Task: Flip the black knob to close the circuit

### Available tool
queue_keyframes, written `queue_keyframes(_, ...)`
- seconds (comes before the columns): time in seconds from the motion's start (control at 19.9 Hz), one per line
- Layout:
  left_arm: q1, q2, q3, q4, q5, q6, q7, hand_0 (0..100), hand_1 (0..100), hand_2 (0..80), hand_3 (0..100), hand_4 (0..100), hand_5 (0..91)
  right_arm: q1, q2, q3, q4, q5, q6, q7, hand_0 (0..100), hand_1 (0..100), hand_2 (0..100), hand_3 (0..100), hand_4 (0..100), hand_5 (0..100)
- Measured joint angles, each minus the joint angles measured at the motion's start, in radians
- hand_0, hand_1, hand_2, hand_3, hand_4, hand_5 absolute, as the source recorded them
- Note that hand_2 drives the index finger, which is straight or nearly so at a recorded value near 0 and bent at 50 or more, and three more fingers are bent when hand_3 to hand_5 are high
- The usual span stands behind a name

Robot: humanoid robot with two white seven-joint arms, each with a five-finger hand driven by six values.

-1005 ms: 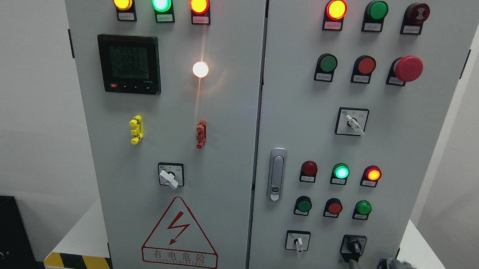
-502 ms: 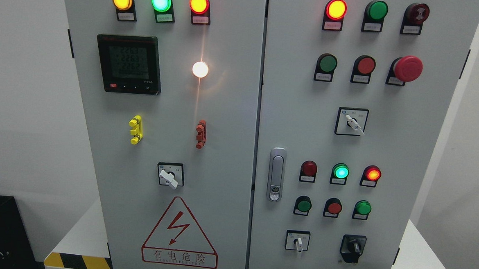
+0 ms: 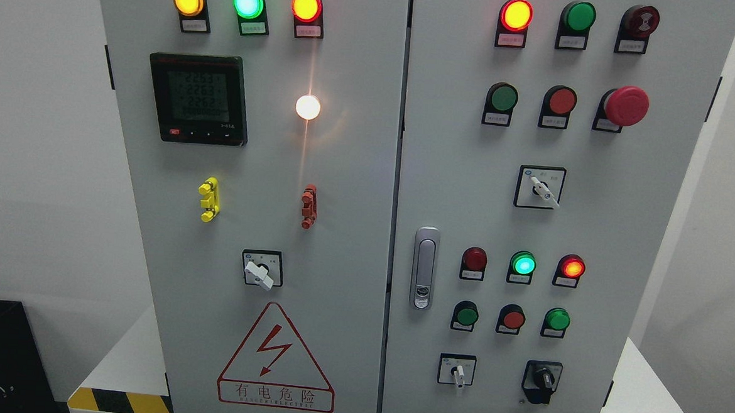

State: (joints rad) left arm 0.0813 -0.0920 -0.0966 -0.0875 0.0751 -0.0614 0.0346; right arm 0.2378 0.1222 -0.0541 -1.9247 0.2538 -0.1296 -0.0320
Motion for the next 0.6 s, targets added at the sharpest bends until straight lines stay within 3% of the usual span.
queue_keyframes(0.15,0.000,0.000,0.000,0.000,0.000,0.000,0.000,12,56,0.0,0,0,0.0,0.046,-0.003,0.012,-0.013,-0.122,-0.063,0.029,0,3,0,0,0,0)
queue_keyframes(0.35,0.000,0.000,0.000,0.000,0.000,0.000,0.000,12,56,0.0,0,0,0.0,0.095,-0.006,0.025,-0.022,-0.241,-0.123,0.113,0,0,0,0,0,0)
queue_keyframes(0.6,0.000,0.000,0.000,0.000,0.000,0.000,0.000,12,56,0.0,0,0,0.0,0.127,-0.009,0.036,-0.028,-0.340,-0.146,0.175,0,0,0,0,0,0)
